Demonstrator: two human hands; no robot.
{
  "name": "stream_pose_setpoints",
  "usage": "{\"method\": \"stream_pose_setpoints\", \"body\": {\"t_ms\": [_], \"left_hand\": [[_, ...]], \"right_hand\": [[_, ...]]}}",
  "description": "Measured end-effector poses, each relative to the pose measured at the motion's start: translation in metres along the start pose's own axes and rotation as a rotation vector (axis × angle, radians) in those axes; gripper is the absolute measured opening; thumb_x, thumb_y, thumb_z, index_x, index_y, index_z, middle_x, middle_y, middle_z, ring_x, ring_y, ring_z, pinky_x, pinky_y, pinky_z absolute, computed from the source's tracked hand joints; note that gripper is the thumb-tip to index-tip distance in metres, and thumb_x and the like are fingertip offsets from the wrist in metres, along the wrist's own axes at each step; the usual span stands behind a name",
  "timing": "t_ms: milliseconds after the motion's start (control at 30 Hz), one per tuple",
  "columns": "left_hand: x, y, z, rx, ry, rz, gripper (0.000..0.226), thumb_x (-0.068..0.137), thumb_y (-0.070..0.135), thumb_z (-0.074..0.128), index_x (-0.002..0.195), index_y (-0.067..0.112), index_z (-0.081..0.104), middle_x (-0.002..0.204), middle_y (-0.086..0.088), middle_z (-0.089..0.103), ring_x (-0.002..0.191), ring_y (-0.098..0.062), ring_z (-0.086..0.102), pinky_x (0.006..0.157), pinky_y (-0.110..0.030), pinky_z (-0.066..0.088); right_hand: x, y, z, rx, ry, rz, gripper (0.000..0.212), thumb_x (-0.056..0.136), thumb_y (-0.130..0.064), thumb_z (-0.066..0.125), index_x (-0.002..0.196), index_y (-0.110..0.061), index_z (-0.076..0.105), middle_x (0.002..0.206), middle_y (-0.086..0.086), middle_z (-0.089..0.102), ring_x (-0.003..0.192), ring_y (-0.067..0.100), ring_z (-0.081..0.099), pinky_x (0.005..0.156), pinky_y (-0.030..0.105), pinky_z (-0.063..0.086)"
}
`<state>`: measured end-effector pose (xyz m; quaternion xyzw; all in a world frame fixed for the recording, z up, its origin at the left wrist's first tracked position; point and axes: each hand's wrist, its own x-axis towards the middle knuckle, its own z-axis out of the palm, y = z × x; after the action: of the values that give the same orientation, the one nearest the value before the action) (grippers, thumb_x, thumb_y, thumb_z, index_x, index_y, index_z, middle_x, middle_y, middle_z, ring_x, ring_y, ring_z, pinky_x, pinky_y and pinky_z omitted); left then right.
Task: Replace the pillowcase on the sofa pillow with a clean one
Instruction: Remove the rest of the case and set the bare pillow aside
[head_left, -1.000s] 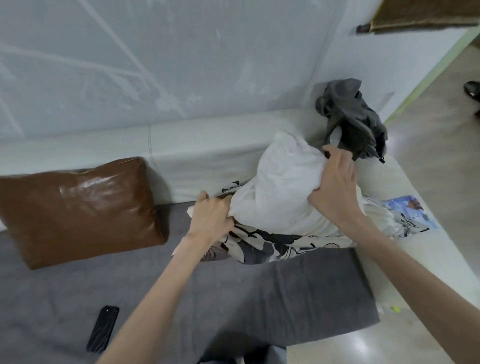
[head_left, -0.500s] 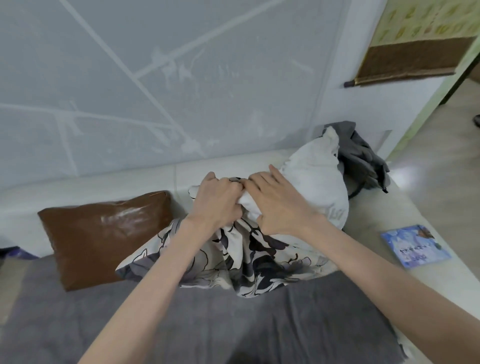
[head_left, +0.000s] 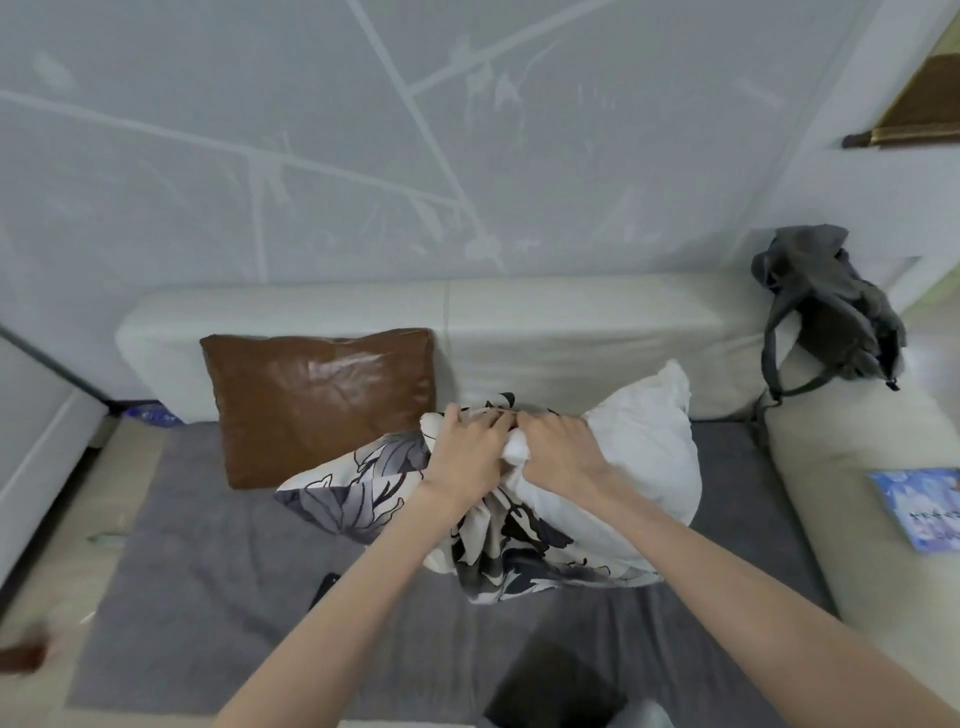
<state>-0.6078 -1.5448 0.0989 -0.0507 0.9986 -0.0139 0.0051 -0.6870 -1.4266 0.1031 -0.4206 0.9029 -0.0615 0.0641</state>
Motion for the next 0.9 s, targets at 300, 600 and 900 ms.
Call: {"method": "stream_pose_setpoints", "body": {"t_ms": [300,600,900], "left_hand": [[0.0,-0.053,0.02,-0.171,-0.102,-0.062,0.068,0.075,0.05,0.066,0.133,0.026,0.041,0.137,0.008,0.052,0.118,-0.014,0.053,0.085,-0.038,0.021],[-0.01,-0.079,0.04,-0.108,-0.175,0.09,0.099,0.075,0.069,0.057,0.15,0.044,-0.004,0.154,0.009,0.032,0.141,-0.01,0.032,0.116,-0.053,-0.002],[-0.068,-0.151,0.074,-0.186,-0.342,0.048,0.095,0.07,0.083,0.038,0.15,0.043,0.005,0.155,0.01,0.029,0.145,-0.01,0.022,0.114,-0.053,-0.019]], "right_hand": [[0.007,-0.003,0.001,-0.006,-0.005,0.114,0.036,0.061,-0.008,0.052,0.094,-0.019,0.058,0.091,0.007,0.069,0.086,0.034,0.064,0.062,0.031,0.039],[-0.025,0.048,-0.017,0.03,0.038,0.363,0.035,0.066,-0.013,0.055,0.099,-0.023,0.062,0.103,0.006,0.068,0.098,0.034,0.062,0.076,0.035,0.044],[-0.072,0.073,-0.045,0.115,0.273,0.367,0.02,0.064,-0.01,0.058,0.08,-0.02,0.056,0.078,0.007,0.066,0.077,0.036,0.061,0.059,0.033,0.04]]}}
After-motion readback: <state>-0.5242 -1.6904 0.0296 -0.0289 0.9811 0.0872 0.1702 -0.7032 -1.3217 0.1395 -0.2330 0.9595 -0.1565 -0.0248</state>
